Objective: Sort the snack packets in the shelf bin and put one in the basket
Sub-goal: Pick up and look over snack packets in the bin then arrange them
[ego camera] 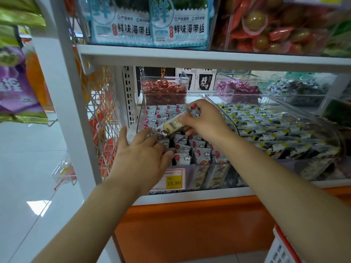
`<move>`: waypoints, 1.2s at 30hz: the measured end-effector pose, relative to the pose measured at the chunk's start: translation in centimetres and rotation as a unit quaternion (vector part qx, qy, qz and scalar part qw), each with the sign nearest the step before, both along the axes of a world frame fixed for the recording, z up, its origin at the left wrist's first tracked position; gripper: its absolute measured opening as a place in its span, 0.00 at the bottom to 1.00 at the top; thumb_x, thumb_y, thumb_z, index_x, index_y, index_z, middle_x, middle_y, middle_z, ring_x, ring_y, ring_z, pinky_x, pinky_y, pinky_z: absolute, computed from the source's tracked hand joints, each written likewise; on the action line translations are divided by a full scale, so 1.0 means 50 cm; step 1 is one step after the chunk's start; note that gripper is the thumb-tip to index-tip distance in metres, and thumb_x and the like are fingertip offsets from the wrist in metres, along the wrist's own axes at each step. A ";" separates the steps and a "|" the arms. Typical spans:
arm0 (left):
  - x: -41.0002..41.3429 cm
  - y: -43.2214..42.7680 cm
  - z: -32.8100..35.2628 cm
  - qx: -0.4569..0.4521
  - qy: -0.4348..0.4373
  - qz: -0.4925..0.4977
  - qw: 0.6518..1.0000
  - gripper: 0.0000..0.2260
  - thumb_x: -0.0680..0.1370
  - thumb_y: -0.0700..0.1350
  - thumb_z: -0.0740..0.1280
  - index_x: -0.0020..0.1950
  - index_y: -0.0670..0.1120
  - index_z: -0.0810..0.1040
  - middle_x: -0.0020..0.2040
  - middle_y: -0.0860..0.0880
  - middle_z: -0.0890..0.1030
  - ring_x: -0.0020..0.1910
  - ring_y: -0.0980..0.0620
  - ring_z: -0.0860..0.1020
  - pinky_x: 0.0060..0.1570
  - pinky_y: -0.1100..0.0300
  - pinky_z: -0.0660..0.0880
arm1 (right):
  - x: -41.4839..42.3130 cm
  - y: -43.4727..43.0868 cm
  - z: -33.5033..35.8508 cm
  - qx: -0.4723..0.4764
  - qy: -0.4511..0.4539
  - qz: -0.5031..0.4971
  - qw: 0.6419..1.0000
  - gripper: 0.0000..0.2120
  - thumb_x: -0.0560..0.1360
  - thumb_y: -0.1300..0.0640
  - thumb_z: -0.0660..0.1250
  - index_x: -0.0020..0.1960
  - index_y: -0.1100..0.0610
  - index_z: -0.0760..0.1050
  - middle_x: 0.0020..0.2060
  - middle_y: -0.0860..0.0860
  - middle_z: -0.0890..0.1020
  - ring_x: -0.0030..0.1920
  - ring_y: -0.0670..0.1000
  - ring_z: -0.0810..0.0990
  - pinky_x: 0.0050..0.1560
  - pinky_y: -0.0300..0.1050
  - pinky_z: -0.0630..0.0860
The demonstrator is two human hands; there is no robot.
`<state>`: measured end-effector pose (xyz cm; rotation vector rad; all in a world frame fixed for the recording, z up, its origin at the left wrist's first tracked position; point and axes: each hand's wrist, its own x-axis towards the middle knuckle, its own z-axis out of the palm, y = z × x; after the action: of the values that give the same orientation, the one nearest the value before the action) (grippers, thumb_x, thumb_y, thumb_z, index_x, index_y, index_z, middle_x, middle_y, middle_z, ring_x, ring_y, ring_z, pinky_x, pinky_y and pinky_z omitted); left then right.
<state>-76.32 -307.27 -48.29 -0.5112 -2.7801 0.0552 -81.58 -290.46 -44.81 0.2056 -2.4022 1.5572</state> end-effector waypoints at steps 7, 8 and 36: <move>-0.001 -0.002 -0.001 0.009 0.013 -0.005 1.000 0.30 0.75 0.60 0.37 0.64 0.56 0.73 0.70 0.56 0.67 0.75 0.54 0.51 0.70 0.38 0.40 | -0.009 -0.009 0.005 0.065 0.042 -0.016 0.997 0.12 0.72 0.60 0.71 0.52 0.58 0.72 0.50 0.53 0.77 0.44 0.55 0.80 0.42 0.44 0.80; 0.000 -0.002 -0.002 0.006 0.016 -0.004 1.000 0.30 0.75 0.60 0.36 0.64 0.56 0.72 0.70 0.56 0.67 0.75 0.54 0.51 0.70 0.38 0.40 | -0.010 -0.005 0.008 0.049 0.035 -0.014 0.998 0.11 0.72 0.60 0.71 0.51 0.58 0.72 0.49 0.54 0.78 0.44 0.55 0.81 0.42 0.47 0.81; 0.007 -0.037 0.006 0.012 0.013 0.001 1.000 0.32 0.73 0.64 0.36 0.73 0.54 0.57 0.78 0.48 0.46 0.75 0.50 0.34 0.68 0.39 0.35 | -0.125 -0.081 0.007 0.447 0.061 0.045 0.891 0.07 0.75 0.59 0.68 0.52 0.57 0.81 0.53 0.52 0.82 0.59 0.53 0.76 0.54 0.44 0.71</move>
<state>-75.96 -309.11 -47.97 -0.4993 -2.7523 0.0289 -87.82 -294.53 -44.44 0.5687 -2.8369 0.3219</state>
